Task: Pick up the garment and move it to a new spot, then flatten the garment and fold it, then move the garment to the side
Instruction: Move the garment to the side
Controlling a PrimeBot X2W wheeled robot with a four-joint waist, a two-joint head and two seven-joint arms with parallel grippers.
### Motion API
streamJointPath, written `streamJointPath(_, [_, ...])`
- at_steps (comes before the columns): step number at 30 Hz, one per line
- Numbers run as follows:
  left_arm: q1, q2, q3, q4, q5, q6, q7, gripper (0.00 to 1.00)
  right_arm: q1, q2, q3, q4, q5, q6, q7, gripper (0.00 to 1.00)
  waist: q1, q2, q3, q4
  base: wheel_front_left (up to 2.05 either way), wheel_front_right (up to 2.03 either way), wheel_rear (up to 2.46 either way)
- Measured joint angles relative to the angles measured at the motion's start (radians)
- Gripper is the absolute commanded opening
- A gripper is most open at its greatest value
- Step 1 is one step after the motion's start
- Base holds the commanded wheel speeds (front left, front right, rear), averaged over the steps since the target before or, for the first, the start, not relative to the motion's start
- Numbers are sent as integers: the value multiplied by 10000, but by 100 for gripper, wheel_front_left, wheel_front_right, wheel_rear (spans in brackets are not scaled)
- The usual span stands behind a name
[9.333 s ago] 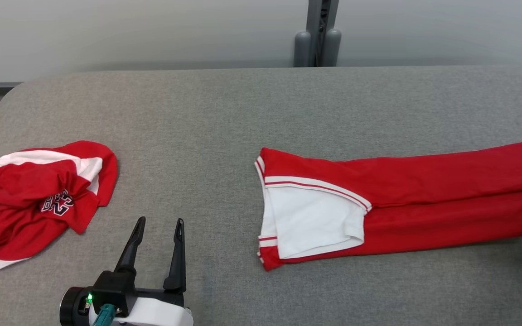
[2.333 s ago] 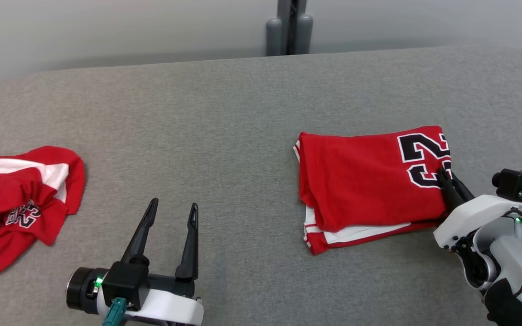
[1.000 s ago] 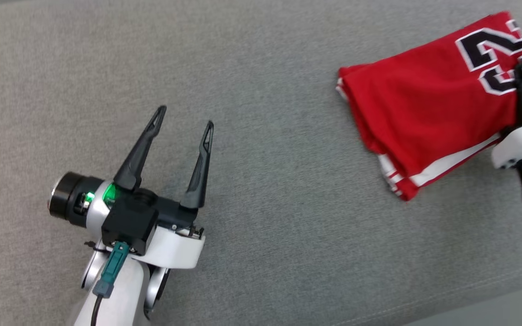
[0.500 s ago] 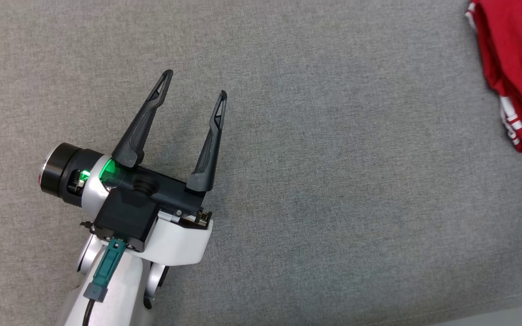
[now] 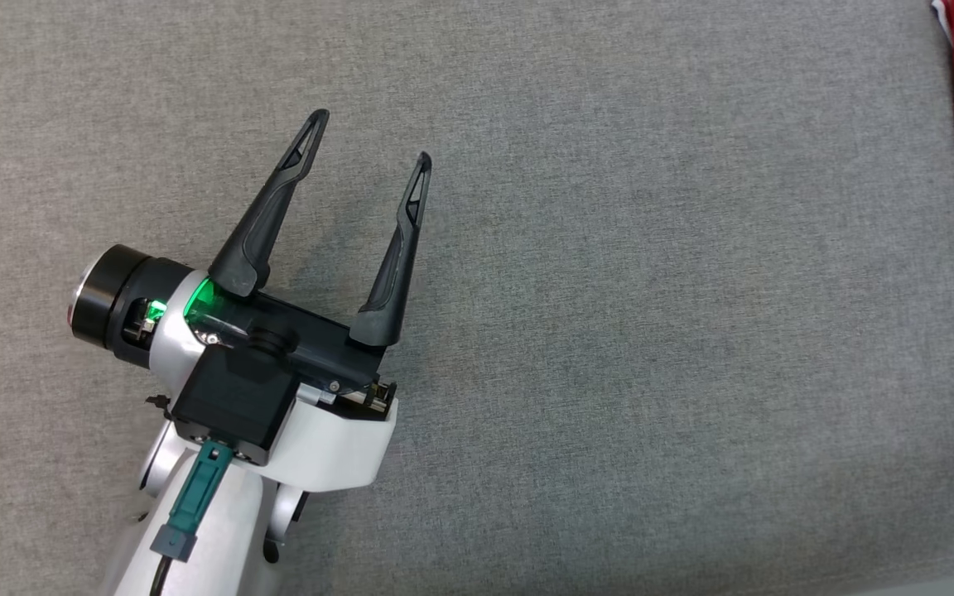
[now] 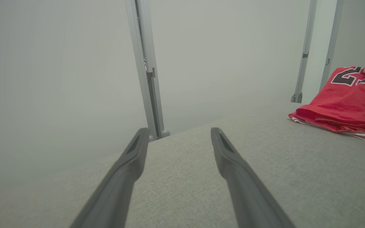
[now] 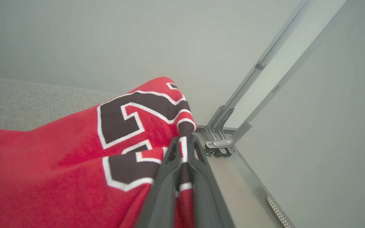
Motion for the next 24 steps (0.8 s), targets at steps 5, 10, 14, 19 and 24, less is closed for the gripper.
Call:
streamJointPath(5, [3,67,-25,-40,-6,13,19,100,-59,42,-495,105,-754,0,0,18,0,0,-21,172,0,0,0])
streamJointPath(10, [16,65,-54,-58,-27,79,19,100,-104,203,-1014,-263,-1547,0,-2,100,0,0,-157,328,0,0,0])
streamJointPath(14, [166,44,0,77,-184,240,-90,100,14,1026,-807,-1005,-1850,0,-12,100,0,0,-490,386,0,0,0])
streamJointPath(19, [490,-90,123,487,-583,443,-180,100,491,1837,58,-1283,-775,-2,-12,100,0,0,-1039,466,0,0,0])
streamJointPath(24, [986,-311,368,1035,-1816,623,-316,100,1304,2313,1310,-1421,623,0,-12,100,0,0,-1740,640,0,0,0])
